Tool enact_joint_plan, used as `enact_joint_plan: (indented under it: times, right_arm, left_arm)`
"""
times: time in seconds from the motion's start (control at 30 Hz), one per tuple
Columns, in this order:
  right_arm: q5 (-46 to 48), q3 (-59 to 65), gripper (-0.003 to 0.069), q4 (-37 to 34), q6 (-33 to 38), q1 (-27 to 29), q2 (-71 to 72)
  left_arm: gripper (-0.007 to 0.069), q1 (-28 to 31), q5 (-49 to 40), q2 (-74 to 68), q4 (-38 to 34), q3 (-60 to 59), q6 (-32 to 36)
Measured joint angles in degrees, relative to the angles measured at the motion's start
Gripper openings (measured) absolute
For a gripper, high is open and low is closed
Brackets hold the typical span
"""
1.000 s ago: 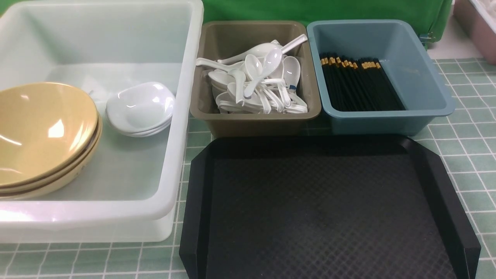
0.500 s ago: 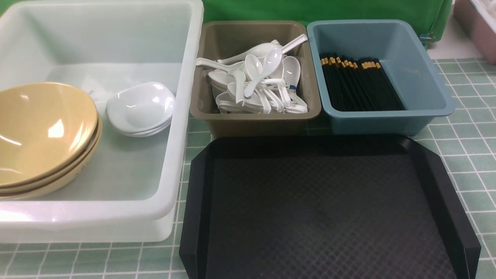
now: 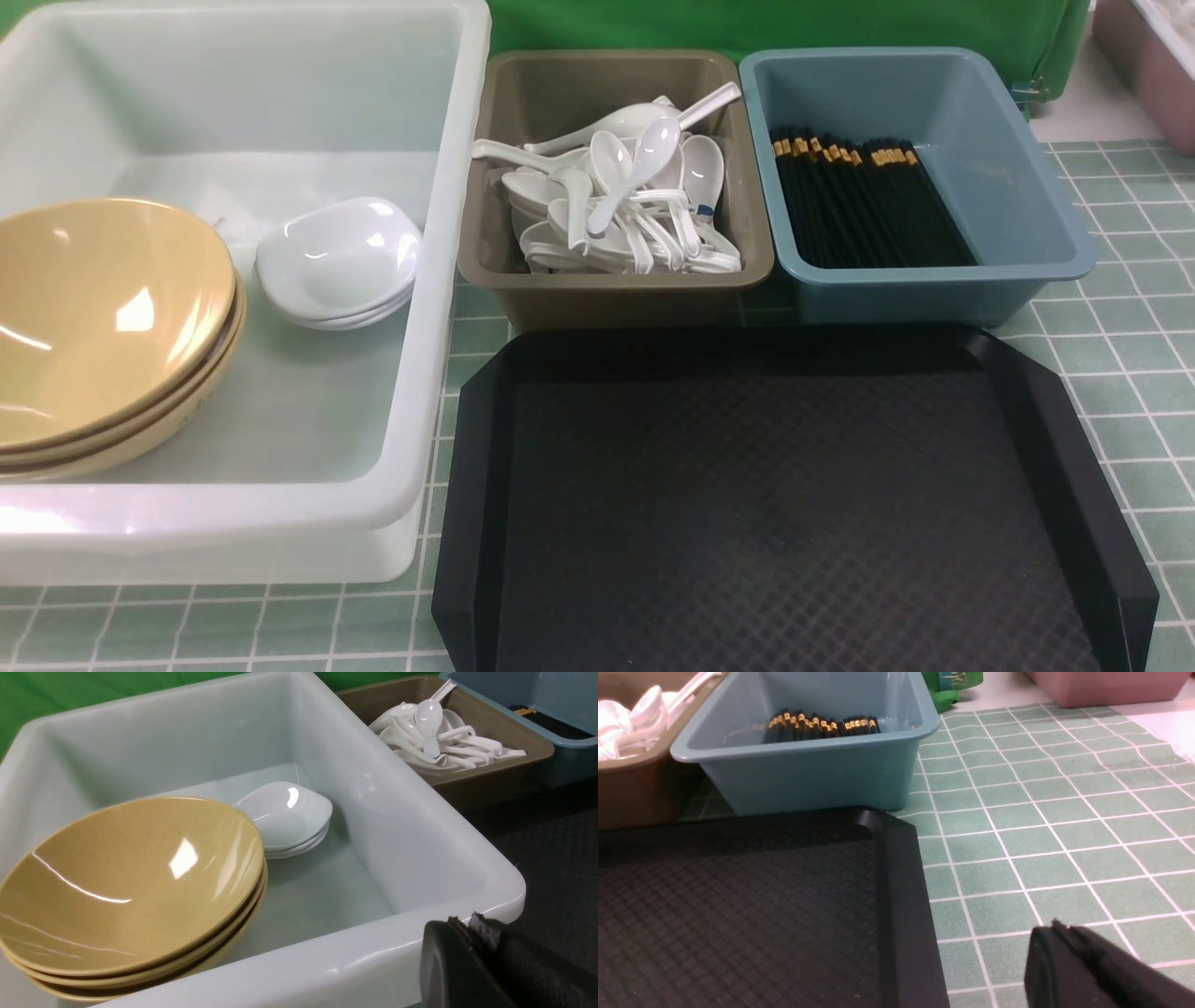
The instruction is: On blue table put chopsticks spoon bowls plates into blue grey white boxes.
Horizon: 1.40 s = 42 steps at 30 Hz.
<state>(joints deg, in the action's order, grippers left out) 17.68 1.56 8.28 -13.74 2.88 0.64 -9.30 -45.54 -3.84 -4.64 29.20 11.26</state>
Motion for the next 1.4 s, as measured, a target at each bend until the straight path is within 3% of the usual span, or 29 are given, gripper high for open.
enact_joint_plan:
  times: [0.3, 0.5, 0.63, 0.87, 1.4]
  right_arm:
    - [0.00, 0.00, 0.0057, 0.00, 0.00, 0.00, 0.00]
    - [0.00, 0.00, 0.0066, 0.00, 0.00, 0.00, 0.00]
    - [0.00, 0.00, 0.0072, 0.00, 0.00, 0.00, 0.00]
    - [0.00, 0.00, 0.0080, 0.00, 0.00, 0.00, 0.05]
    - [0.00, 0.00, 0.0100, 0.00, 0.00, 0.00, 0.05]
  left_arm:
    - [0.0002, 0.48, 3.35, 0.00, -0.44, -5.15, 0.00]
    - [0.0002, 10.11, 23.46, 1.87, -4.67, -19.72, -0.14]
    - [0.0002, 14.91, 29.85, 4.27, -4.80, -26.72, -2.07]
    - [0.0002, 15.98, 31.12, 4.46, 0.27, -30.71, -8.27]
    - [0.0002, 13.59, 28.09, 4.59, 0.70, -30.71, -8.77]
